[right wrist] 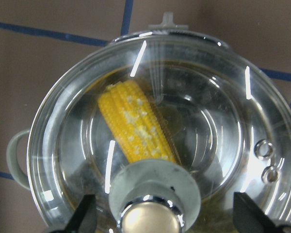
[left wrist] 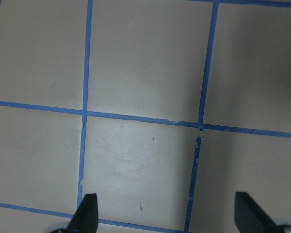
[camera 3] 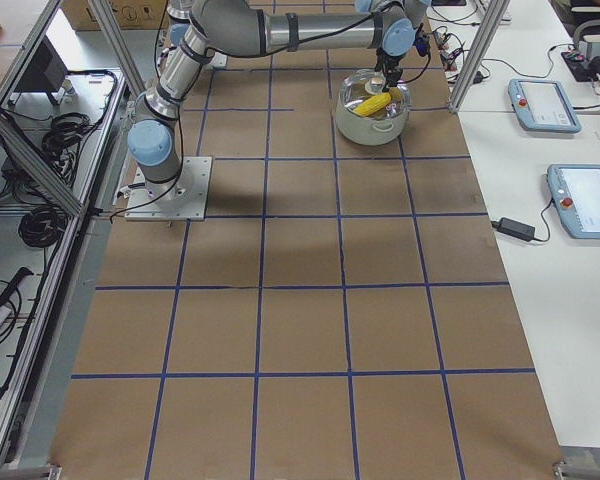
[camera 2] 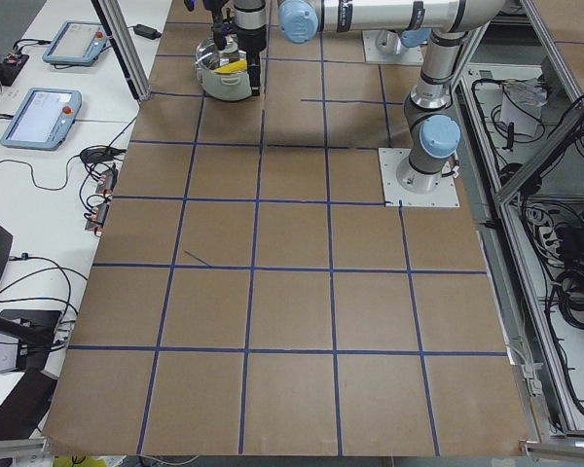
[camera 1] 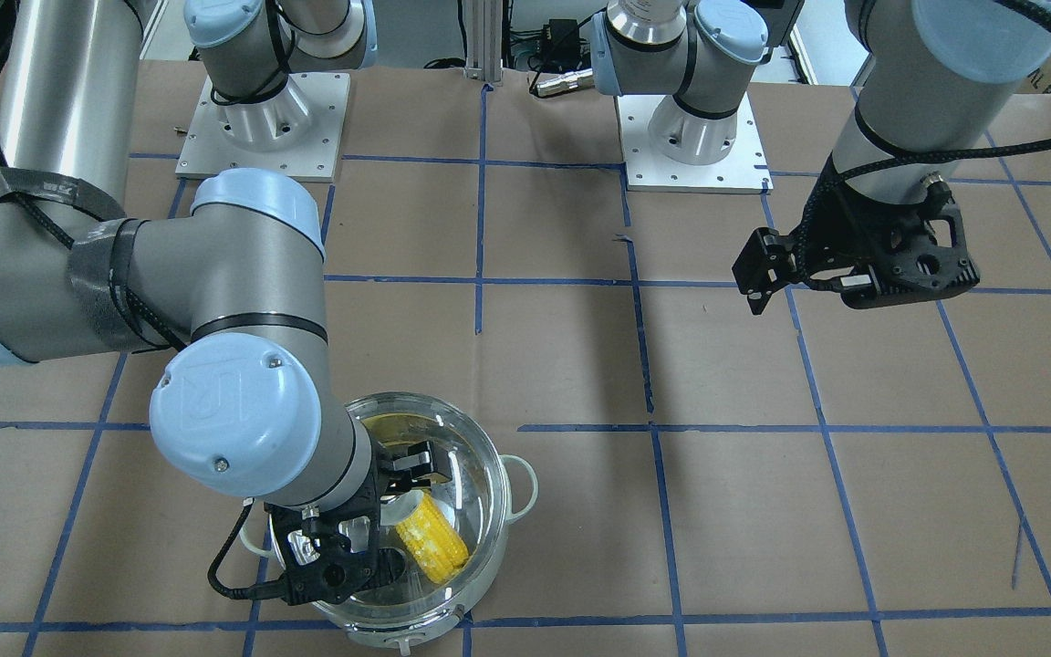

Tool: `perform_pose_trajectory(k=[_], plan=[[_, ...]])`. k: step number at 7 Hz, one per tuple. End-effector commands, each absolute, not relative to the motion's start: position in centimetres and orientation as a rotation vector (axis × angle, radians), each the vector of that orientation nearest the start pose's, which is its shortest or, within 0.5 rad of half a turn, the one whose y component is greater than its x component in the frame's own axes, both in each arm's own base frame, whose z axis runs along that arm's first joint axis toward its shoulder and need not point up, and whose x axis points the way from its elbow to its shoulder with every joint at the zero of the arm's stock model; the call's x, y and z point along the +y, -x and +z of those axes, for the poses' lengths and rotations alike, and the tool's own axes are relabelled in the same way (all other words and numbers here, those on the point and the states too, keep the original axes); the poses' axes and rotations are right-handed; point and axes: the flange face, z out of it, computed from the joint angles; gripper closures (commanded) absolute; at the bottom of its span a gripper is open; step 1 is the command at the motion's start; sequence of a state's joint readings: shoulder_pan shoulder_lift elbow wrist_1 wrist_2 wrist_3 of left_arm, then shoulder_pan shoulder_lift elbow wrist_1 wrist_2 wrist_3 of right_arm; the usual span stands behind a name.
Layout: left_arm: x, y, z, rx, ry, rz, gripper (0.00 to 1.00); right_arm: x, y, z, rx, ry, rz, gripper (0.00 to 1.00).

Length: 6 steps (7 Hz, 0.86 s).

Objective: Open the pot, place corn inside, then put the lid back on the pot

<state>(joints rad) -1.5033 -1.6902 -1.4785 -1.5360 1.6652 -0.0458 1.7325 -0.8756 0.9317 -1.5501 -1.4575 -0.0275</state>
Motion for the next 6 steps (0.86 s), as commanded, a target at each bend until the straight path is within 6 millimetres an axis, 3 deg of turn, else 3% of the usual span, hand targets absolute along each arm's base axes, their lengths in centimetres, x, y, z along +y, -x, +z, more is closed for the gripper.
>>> perform_pose_trajectory(k=[1,2,3,6], plan=[[-54.9,8.8,47.5,3.050,0.183,-0.001,0.00,-74.9,-22.6,38.1,3.020,0.225,-0.033,0.00],[-55.0,8.9,47.5,3.053,0.181,-0.001,0.00,-74.4,-21.9,39.0,3.028,0.275,-0.022,0.00],[-54.9,8.8,47.6,3.052,0.174,-0.003,0.00,-72.3,-21.0,41.7,3.028,0.313,0.035,0.01],[-55.0,8.7,47.2,3.046,0.175,0.011,0.00,-62.1,-17.3,44.7,3.028,0.278,0.036,0.03]])
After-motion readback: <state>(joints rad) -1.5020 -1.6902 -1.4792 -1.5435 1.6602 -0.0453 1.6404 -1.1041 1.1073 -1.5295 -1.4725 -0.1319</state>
